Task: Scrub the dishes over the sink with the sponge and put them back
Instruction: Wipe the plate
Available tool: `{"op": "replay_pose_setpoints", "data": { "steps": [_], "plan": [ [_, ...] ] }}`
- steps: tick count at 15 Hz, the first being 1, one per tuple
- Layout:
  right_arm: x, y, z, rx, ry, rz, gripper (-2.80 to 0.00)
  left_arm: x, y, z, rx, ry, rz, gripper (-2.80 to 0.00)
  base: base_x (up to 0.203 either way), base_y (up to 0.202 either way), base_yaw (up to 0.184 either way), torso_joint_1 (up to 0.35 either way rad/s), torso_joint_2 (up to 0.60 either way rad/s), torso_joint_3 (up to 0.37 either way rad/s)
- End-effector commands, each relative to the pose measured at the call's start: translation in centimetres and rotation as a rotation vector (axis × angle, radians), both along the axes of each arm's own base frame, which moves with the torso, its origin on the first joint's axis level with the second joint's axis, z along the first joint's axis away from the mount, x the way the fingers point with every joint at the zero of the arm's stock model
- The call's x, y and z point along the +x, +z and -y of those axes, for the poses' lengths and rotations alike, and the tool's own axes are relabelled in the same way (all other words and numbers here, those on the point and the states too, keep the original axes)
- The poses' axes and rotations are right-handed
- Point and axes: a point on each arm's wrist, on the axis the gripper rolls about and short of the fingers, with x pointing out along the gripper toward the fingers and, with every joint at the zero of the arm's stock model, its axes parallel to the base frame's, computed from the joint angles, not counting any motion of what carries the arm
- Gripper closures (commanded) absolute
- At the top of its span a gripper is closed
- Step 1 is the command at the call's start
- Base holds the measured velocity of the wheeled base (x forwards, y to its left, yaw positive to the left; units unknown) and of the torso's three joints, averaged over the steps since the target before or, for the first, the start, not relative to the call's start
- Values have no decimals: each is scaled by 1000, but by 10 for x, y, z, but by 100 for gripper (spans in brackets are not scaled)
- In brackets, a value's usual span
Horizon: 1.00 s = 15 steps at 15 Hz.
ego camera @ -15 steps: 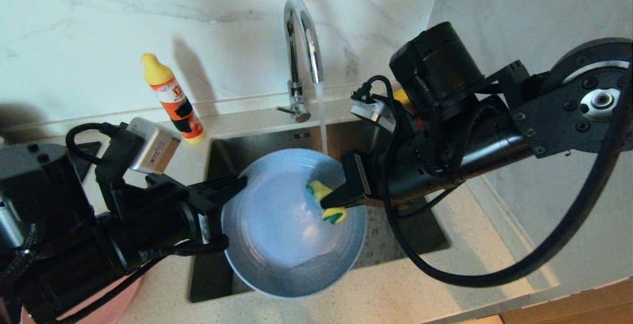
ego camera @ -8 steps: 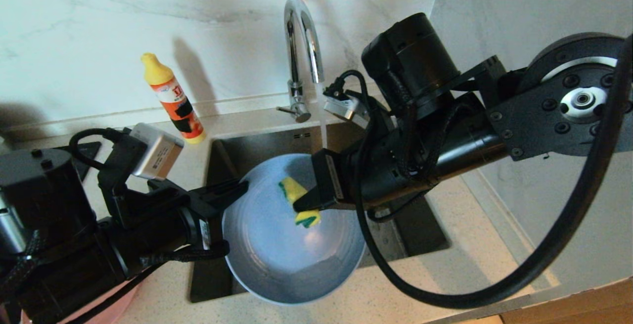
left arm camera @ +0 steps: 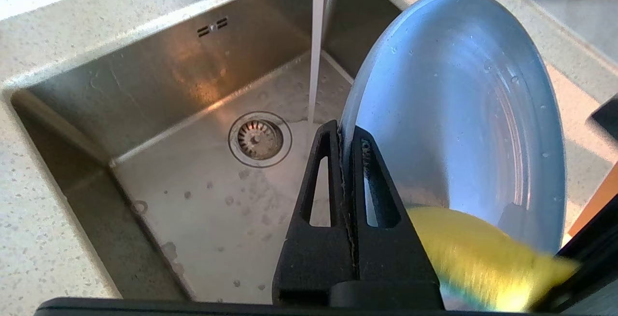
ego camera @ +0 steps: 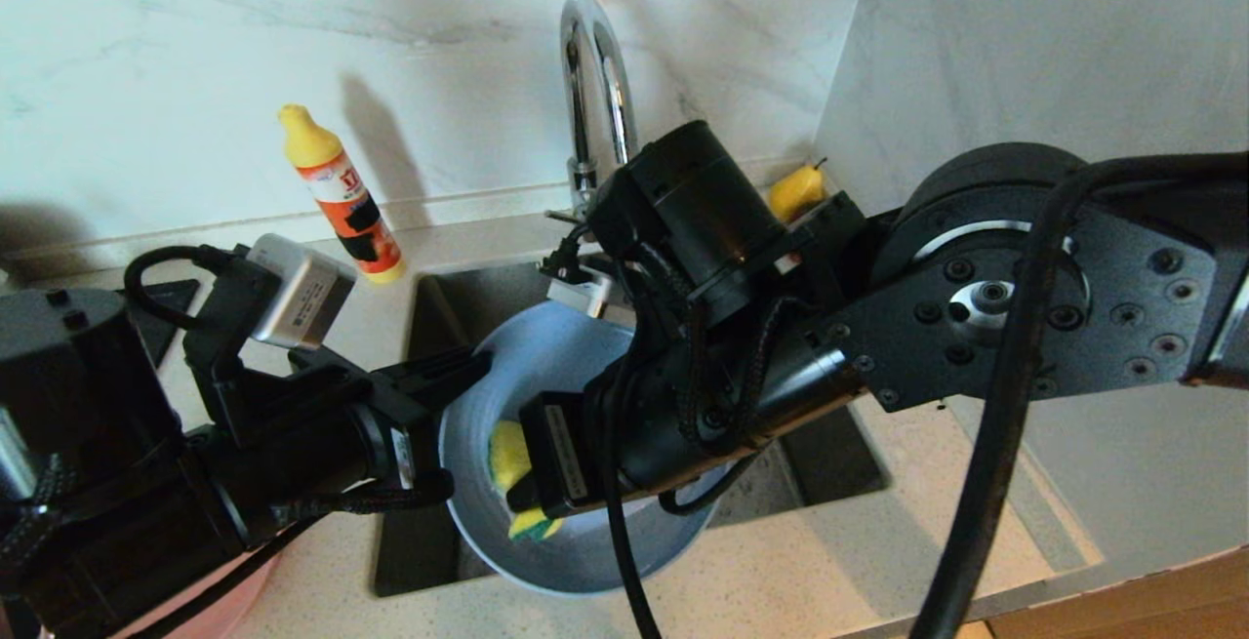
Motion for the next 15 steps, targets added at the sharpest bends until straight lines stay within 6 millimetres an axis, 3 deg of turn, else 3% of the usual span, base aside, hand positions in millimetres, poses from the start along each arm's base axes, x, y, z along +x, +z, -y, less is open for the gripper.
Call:
{"op": "replay_pose_setpoints", "data": {
  "steps": [1,10,15],
  "plan": [
    [0,-8,-2,-29,1,-26,0,-2,4,-1,-11,0,16,0,0,0,0,0,0,0],
    [-19,-8,29,-108,-2,-78,0,-3,7,-3,-20,19,28,0,0,0,0,0,0,0],
    [-16,-5,51,-111,-47,-83,0,-3,8,-3,-27,23,26,0,0,0,0,0,0,0]
  ]
}}
